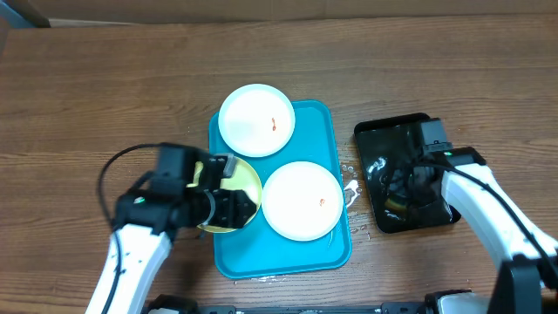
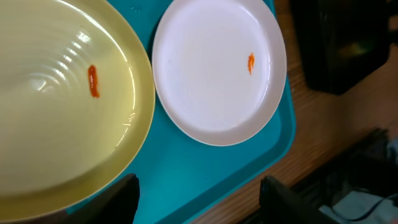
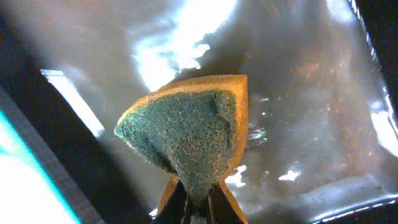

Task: Clean dirty plates on tray and stack at the side
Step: 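Grip the rim of the front white plate with the left gripper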

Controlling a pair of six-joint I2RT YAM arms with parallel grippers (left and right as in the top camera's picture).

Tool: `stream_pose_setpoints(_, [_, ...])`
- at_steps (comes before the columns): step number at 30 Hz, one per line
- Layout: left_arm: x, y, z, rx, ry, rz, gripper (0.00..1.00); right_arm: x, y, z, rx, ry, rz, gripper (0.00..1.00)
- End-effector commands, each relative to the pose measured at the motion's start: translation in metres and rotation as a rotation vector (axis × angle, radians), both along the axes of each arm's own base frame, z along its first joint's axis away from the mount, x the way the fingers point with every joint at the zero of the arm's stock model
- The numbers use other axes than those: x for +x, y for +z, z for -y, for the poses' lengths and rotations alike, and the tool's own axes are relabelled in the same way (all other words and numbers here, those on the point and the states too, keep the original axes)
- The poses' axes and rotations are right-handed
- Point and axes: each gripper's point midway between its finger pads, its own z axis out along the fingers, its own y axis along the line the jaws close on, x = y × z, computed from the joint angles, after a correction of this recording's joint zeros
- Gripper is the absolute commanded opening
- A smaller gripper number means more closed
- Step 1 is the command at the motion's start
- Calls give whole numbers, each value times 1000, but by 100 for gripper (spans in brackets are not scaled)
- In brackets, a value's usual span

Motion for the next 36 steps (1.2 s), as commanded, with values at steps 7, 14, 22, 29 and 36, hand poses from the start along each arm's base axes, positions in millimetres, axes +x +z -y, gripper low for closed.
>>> stream_pose_setpoints(7, [-3, -60, 25, 225, 115, -171, 59, 7, 65, -40, 216, 177, 196, 4])
stream_pose_setpoints(14, [3, -96, 40, 208, 189, -304, 29, 4, 73, -49, 273, 195, 207, 4])
stream_pose_setpoints(22, [10, -120, 26, 303, 275, -322, 35, 2, 74, -53, 298, 202, 201, 4])
stream_pose_setpoints(29, [32, -122, 27, 303, 286, -229, 22, -2, 76, -63, 332, 229, 195, 4])
stream_pose_setpoints(36, [34, -129, 28, 308, 278, -234, 4, -17, 78, -107, 341, 418, 201, 4])
